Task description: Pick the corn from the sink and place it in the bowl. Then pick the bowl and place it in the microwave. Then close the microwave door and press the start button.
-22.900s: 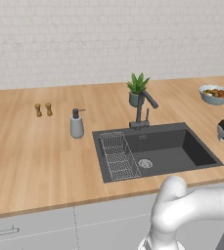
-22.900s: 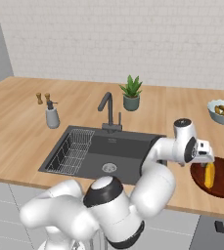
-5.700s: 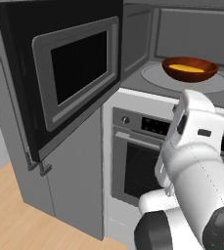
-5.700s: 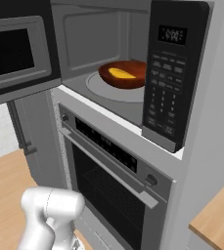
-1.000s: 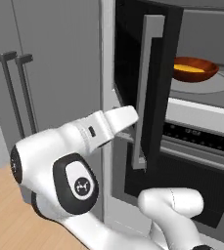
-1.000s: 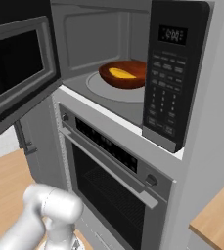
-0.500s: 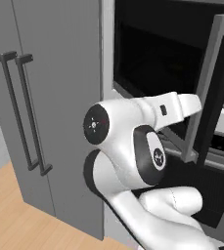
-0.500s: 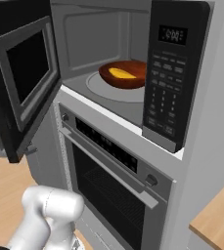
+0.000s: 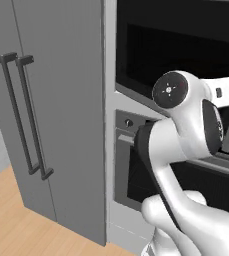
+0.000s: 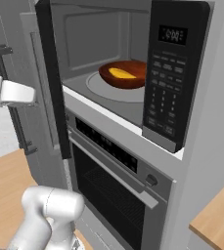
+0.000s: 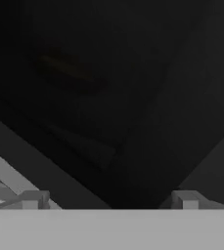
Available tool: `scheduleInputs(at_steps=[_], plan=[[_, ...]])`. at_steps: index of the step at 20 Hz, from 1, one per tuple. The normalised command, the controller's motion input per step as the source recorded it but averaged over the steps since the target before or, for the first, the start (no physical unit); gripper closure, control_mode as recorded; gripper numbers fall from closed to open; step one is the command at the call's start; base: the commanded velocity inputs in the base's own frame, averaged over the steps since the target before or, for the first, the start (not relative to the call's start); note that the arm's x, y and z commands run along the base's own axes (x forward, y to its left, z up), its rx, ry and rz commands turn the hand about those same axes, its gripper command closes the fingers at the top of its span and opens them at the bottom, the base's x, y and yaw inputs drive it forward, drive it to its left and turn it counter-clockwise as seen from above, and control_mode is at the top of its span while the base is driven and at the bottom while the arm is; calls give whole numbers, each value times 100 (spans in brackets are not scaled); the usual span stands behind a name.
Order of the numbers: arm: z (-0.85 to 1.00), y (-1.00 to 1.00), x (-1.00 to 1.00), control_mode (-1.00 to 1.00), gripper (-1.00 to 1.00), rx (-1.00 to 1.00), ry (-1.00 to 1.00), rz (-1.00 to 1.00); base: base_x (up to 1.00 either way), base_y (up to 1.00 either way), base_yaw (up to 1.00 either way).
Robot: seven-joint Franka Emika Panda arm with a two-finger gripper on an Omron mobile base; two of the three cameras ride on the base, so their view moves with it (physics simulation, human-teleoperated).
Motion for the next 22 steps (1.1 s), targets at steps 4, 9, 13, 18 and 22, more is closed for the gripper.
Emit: scheduleInputs(at_steps=[4, 9, 13, 18, 22], plan=[[0, -48, 63, -100, -100, 6, -4, 0, 0, 0, 0], [0, -24, 80, -100, -100, 2, -3, 0, 0, 0, 0], [0, -48, 70, -100, -100, 7, -1, 0, 0, 0, 0], [0, -58, 56, -100, -100, 9, -8, 2, 0, 0, 0], [0, -53, 34, -100, -100, 8, -13, 2, 0, 0, 0]])
